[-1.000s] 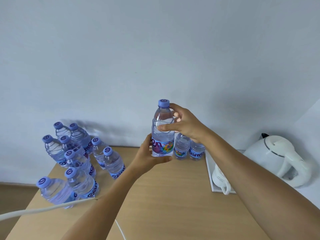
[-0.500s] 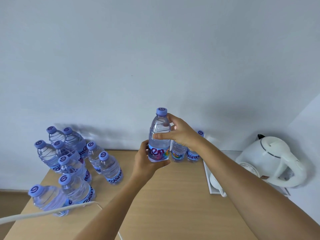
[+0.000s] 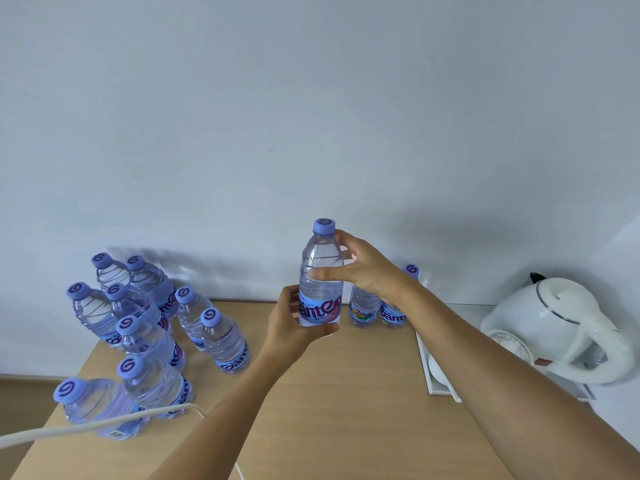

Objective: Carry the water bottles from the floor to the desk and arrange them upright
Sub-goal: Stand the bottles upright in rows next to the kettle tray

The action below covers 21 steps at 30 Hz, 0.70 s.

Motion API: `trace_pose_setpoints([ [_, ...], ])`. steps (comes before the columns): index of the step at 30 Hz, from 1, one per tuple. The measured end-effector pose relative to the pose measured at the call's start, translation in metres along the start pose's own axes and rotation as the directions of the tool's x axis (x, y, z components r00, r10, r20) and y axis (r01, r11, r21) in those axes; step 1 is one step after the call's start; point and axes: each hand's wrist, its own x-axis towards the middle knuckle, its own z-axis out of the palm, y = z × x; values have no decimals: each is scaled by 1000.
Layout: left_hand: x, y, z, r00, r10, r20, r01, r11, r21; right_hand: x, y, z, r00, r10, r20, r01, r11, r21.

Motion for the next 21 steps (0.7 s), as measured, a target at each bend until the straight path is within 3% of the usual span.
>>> trace_pose_setpoints([
  [5,7,-18,4,998,-27,-60,30,998,60,10,19,10,994,32,-106,-39,997,-61],
  [13,26,-72,17,988,-132,77,121,984,130,14,78,35,970,128,-205,-142,988,-60],
  [21,47,-105,29,967,-233,104,210,958,194,13,121,47,960,152,-237,-187,973,-133],
])
